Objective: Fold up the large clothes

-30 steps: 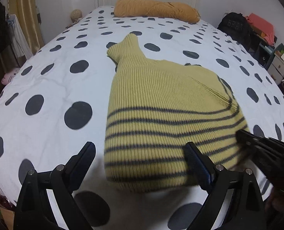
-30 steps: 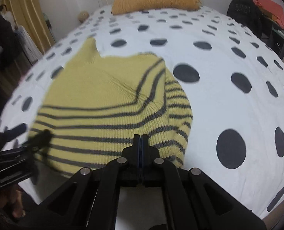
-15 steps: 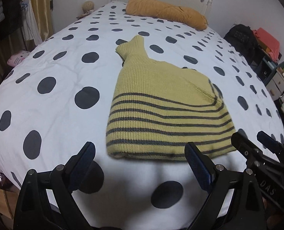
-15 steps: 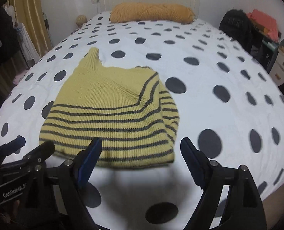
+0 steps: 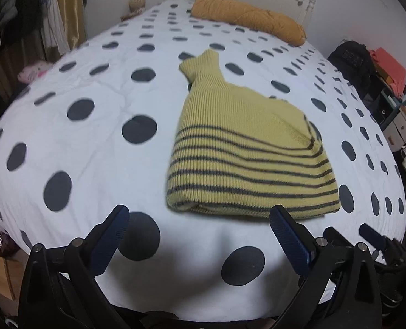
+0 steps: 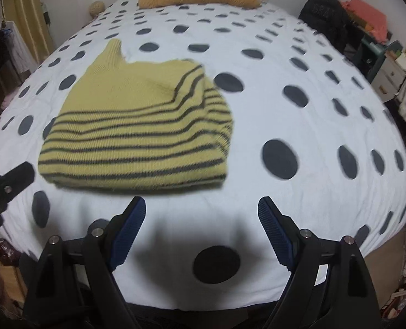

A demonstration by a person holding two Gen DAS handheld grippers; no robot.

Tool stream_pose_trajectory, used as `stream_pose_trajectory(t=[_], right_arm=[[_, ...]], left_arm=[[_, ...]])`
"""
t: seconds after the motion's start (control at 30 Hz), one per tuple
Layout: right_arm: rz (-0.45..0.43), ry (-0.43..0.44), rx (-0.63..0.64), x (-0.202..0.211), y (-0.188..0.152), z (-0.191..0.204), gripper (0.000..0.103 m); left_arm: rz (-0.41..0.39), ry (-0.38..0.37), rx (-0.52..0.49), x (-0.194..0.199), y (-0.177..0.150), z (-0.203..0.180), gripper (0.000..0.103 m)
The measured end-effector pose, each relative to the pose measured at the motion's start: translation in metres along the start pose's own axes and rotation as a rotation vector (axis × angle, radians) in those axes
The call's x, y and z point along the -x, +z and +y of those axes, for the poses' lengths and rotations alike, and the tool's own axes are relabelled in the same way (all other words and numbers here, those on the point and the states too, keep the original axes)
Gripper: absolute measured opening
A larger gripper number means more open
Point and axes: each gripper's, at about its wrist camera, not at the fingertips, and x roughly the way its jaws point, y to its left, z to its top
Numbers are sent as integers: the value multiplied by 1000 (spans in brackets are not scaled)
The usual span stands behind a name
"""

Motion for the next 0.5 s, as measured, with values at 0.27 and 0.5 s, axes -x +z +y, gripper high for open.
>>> stream_pose_trajectory(t=[0.27, 0.5], right_arm=[[-217, 236, -20, 2, 22, 8, 82], [-55, 233, -20, -73, 29, -5, 21]], left_arm=[[31, 15, 77, -21, 0, 26, 102], [66, 11, 118, -32, -1, 38, 102]])
